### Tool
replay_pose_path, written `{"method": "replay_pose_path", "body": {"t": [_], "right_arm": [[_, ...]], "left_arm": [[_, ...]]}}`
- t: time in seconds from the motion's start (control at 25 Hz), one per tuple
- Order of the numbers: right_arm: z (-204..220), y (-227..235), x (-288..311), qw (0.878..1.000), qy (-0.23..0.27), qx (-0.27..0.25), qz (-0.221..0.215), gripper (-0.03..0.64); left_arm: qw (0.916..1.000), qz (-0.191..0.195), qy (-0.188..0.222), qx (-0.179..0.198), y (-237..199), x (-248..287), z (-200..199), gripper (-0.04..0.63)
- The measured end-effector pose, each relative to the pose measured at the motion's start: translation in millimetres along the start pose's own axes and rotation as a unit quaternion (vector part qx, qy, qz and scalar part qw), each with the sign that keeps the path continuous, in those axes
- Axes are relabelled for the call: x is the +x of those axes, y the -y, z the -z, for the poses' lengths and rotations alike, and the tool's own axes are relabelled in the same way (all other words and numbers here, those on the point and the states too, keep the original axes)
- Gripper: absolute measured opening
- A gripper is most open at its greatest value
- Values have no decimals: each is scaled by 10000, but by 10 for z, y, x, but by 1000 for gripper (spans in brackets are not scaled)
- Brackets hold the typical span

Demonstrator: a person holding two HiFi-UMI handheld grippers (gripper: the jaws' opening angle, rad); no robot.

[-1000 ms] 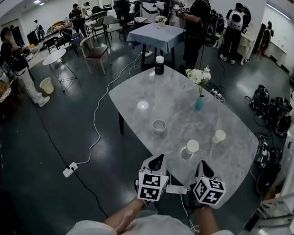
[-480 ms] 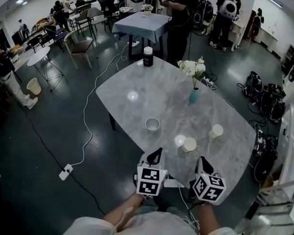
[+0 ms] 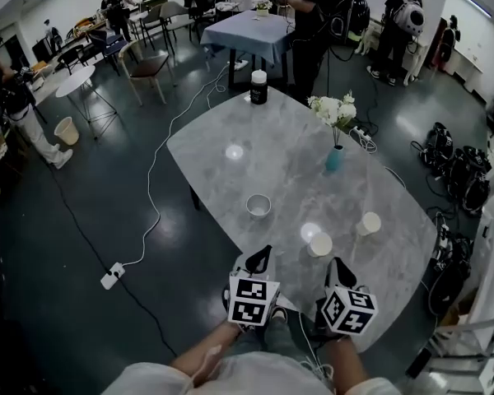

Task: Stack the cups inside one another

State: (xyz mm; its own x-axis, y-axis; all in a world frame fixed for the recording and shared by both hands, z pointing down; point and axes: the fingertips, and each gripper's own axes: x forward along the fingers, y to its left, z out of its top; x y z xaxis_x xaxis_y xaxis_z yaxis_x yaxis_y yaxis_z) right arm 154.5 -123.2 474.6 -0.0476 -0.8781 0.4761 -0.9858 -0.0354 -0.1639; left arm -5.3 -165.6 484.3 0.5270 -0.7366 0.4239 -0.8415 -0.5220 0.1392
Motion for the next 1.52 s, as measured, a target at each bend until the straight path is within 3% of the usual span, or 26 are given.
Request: {"method": "replay_pose_path", "body": {"t": [0.8, 1.52], "right_arm": [[151, 225, 65, 9993, -129, 141, -317, 9], [574, 321, 449, 9970, -590, 141, -484, 17]], "left_arm": [[9995, 58, -314, -53, 344, 235, 241, -5], [9966, -59, -647, -512, 298, 578, 706, -5]]}}
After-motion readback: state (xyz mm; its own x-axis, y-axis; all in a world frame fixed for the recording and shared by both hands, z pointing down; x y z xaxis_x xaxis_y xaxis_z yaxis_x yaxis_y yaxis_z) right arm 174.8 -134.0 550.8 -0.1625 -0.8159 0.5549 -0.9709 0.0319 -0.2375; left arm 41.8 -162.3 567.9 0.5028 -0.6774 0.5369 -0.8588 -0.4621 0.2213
